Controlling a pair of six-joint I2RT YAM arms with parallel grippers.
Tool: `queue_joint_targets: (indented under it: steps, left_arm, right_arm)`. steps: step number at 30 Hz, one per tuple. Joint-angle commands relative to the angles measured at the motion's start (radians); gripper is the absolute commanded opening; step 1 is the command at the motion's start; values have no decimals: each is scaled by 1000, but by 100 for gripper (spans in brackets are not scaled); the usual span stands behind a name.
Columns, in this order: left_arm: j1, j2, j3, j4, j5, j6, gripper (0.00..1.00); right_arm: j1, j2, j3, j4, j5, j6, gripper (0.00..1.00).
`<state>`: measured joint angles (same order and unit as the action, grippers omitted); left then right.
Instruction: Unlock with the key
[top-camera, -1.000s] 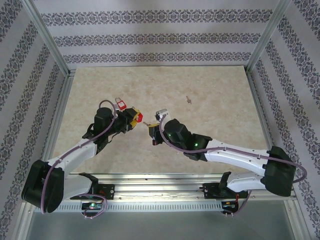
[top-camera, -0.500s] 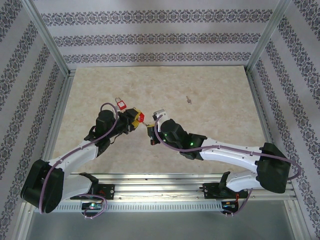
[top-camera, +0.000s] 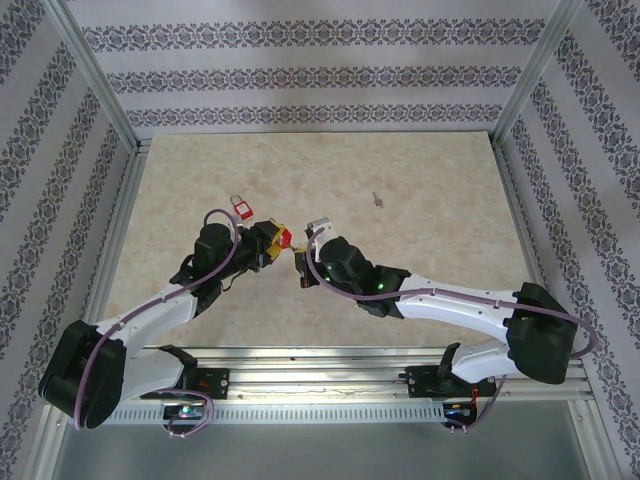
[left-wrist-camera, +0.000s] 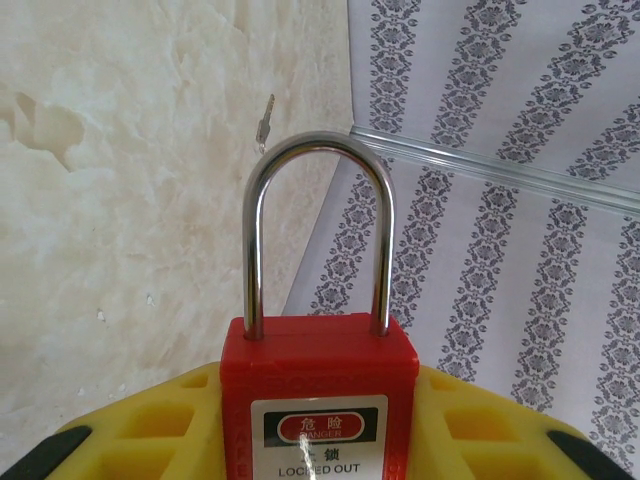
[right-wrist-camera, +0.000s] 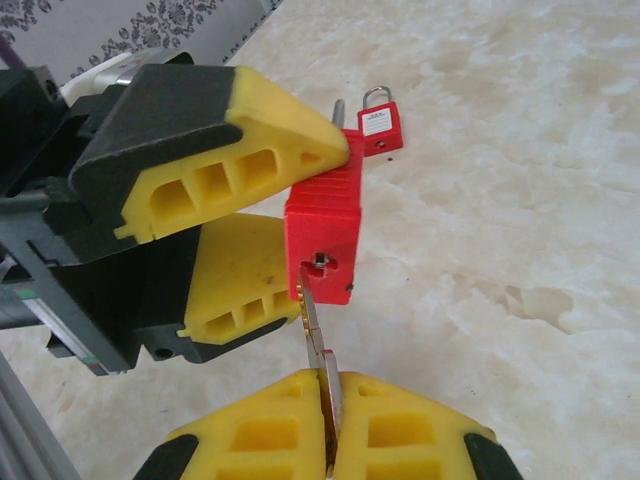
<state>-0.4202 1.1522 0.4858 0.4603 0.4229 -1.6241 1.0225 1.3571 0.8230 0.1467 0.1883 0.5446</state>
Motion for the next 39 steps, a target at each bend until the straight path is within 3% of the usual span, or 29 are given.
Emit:
queue_joint_targets:
  steps: [1, 24, 34, 39]
  left_arm:
    - [-18, -28, -6, 31, -16, 12, 0]
    - [-59, -24, 9, 22, -50, 15, 0]
    - [-131, -45, 35, -92, -115, 107, 0]
    - [-168, -17, 10, -15, -139, 83, 0]
  right_arm:
    - [-16, -12, 0, 19, 23, 8, 0]
    - [-22, 37, -10, 54, 19, 28, 0]
    - [-50, 53, 3, 85, -15, 69, 0]
    - [-80, 62, -20, 171, -74, 128, 0]
